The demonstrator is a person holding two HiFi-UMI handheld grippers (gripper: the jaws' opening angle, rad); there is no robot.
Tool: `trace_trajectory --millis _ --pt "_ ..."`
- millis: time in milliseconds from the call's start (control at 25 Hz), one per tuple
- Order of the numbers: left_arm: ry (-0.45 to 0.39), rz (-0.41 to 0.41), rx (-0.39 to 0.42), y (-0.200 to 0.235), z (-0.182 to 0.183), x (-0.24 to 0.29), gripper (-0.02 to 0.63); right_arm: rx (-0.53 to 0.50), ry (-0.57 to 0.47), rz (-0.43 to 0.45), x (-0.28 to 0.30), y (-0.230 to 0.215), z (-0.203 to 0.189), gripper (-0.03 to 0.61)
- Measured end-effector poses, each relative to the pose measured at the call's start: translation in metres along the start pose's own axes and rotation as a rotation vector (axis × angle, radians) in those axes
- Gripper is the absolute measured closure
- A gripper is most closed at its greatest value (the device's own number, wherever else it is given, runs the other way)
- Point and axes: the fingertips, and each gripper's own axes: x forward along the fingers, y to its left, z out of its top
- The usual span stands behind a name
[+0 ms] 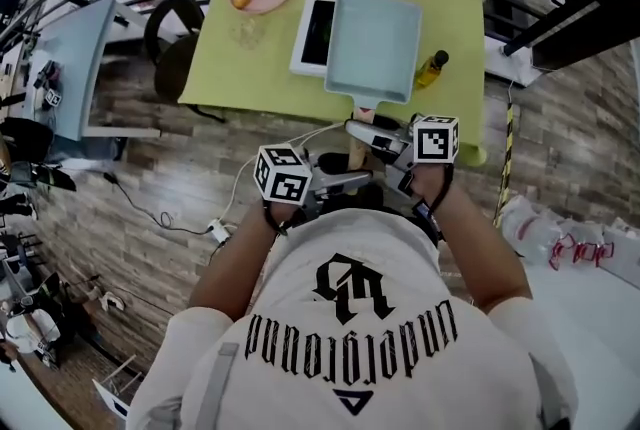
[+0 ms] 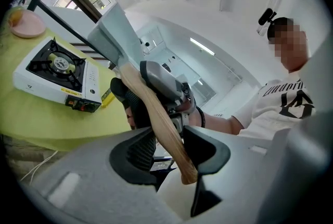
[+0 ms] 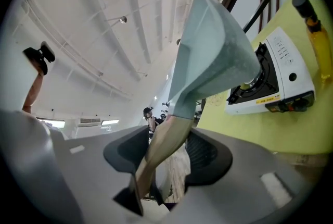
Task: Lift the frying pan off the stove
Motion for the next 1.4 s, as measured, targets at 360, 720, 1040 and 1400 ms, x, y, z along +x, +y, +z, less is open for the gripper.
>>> trace_trajectory --millis 360,720,1040,1400 --pt "0.006 0.008 -0.009 -0.034 -0.041 0.029 0.433 0.022 0.006 -0.007 -0.045 0.017 -0.038 0.356" --pt "0.029 -0.043 0.014 -0.056 -0.065 0.022 0.434 0.001 -0.018 -0.043 -0.052 0.031 -0.064 0.356" --pt "0.080 -0.098 0.050 -0.083 -0.088 -0.021 0.433 0.009 -0.080 -0.077 -0.035 0.066 -0.094 0.356" --pt "0.109 -0.137 0.076 -0.098 -0.117 -0.092 0.430 -0.018 -0.124 -0.094 0.020 0.094 -0.137 0.357"
